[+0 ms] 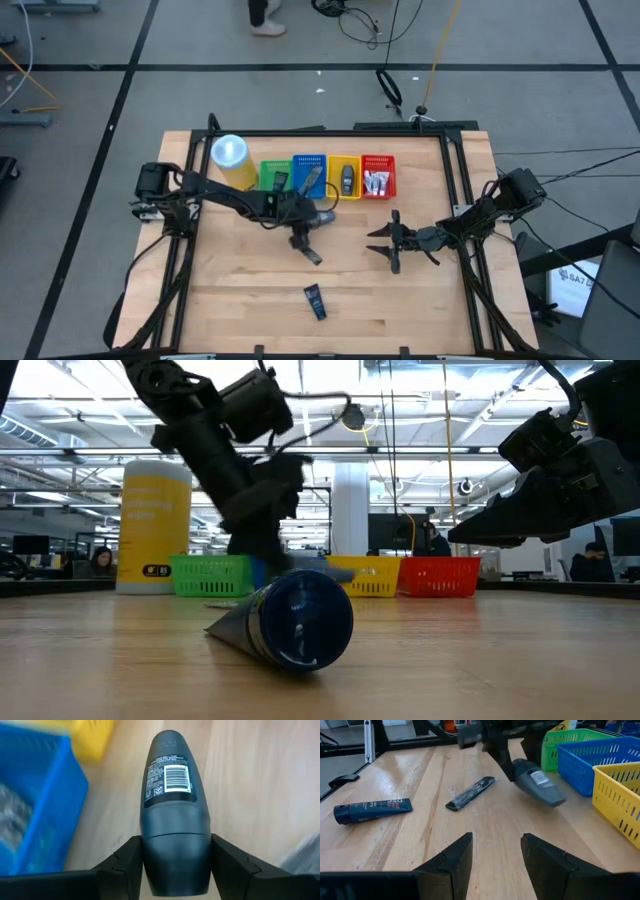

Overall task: Pick & Place Travel size toiletries
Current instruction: Put the deodorant into the yellow basket

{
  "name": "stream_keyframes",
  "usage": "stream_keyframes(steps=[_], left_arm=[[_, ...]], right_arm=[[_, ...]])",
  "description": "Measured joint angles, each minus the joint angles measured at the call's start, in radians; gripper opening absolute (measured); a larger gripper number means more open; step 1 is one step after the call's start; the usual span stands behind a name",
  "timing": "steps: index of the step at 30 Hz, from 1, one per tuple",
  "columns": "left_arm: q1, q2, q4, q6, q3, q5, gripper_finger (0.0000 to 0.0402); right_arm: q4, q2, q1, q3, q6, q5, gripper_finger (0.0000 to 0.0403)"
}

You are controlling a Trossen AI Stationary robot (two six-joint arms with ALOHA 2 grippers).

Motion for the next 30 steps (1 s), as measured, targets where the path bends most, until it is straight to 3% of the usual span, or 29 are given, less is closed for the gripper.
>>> stream_keyframes(steps=[5,9,16,20,30], left_arm=[[-0.017,0.0,0.214,-0.116,0.0,-0.006,0.0175],[0.003,0.0,0.258,-0.229,0.066,-0.132,0.0179],[0.166,0.046,0.058,-0.341,0.254,-0.171,0.0185],[0.24,0.118,-0.06,-0.354,0.372,-0.14,0.0186],[0.261,0.271,-0.221,-0.366,0.535,-0.076,0.0188]], right_arm=[[0.0,0.0,0.0,0.0,0.0,0.0,0.016],[0.0,0.0,0.0,0.0,-0.001,0.0,0.016],[0.0,0.0,0.0,0.0,0.0,0.001,0.016],[0.008,0.0,0.0,0.001,0.003,0.001,0.016],[0.002,0.0,0.0,0.0,0.008,0.0,0.016]])
